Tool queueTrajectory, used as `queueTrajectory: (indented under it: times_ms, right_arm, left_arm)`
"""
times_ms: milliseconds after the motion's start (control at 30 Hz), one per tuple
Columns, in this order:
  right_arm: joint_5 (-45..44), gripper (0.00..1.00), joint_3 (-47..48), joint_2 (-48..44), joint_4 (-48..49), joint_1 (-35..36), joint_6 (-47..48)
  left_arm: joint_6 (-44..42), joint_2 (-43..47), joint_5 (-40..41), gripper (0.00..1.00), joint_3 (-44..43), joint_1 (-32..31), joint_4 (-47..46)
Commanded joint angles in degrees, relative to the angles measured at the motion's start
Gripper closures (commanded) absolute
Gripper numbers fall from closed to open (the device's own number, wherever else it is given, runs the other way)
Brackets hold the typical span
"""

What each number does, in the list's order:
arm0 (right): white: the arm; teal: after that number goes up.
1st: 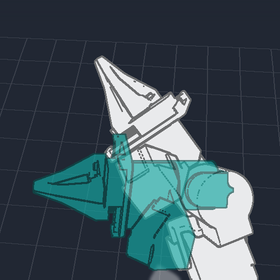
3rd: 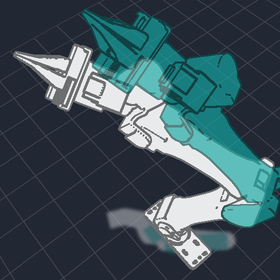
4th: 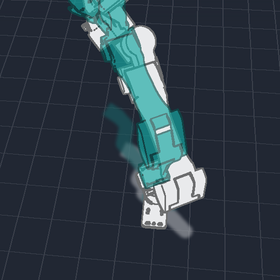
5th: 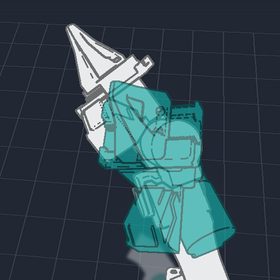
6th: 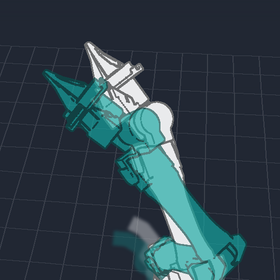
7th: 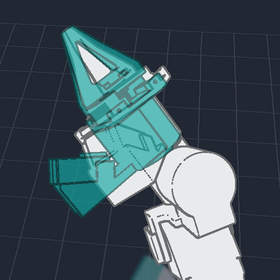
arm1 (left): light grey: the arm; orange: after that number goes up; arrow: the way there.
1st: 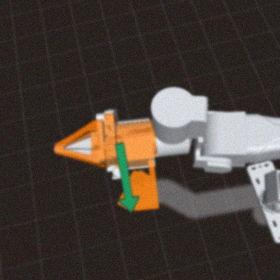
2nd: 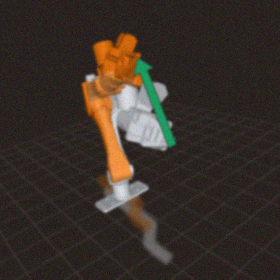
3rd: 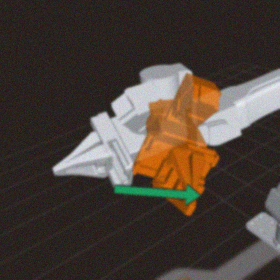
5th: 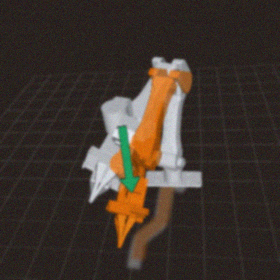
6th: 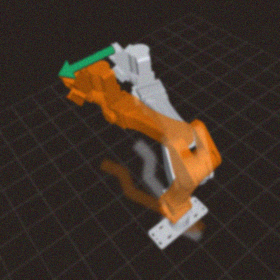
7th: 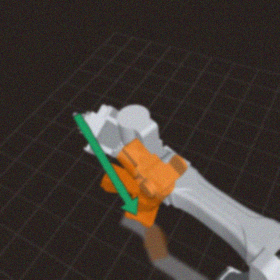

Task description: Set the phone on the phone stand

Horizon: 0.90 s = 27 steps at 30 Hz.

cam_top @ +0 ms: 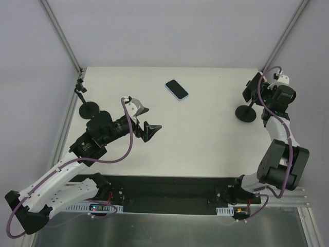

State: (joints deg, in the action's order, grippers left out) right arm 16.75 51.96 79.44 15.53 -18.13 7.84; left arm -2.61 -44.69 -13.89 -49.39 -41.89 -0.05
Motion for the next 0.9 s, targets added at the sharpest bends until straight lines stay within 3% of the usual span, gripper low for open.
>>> queueTrajectory:
  times_ms: [0, 200, 433, 567, 633, 667, 733, 767, 867]
  right_arm:
    - [5.92, 1.00, 13.13, 6.33, 10.23, -2.52, 1.91]
    - [10.14, 1.00, 20.72, 12.67, 4.08, -3.49, 5.25]
    - [11.46, 0.96, 19.84, 13.55, 2.06, -4.63, 7.72]
    - [9.36, 0.53, 16.34, 10.75, 1.70, -4.55, 7.02]
    - [6.90, 0.43, 15.10, 9.25, 1.79, -4.55, 5.01]
    - [6.02, 0.24, 14.57, 7.68, 1.61, -4.37, 4.21]
    - [2.95, 0.05, 14.30, 6.09, -0.66, -3.85, 2.19]
    - [1.72, 0.00, 14.83, 4.77, -2.33, -3.06, 1.75]
    - [-6.19, 0.00, 15.10, 0.39, -7.96, -2.00, -0.62]
  left_arm:
    - [-0.21, -0.49, -0.26, 0.12, 0.96, 1.02, -3.19]
    - [-0.37, -1.19, -0.87, 0.12, 1.57, 1.90, -3.81]
    - [-0.73, -0.67, -2.54, 0.12, 2.10, 2.42, -4.43]
    - [-0.38, -0.58, -2.72, 0.12, 2.01, 3.04, -4.60]
    - [-0.20, -0.58, -2.98, 0.12, 1.93, 3.48, -4.69]
    - [-0.11, -0.66, -3.16, 0.12, 1.92, 3.57, -4.69]
    - [0.15, -0.66, -3.07, 0.12, 1.92, 3.92, -4.69]
    - [0.24, -0.58, -3.25, 0.12, 1.92, 4.01, -4.69]
    - [0.59, -0.93, -3.42, 0.12, 1.84, 4.71, -4.87]
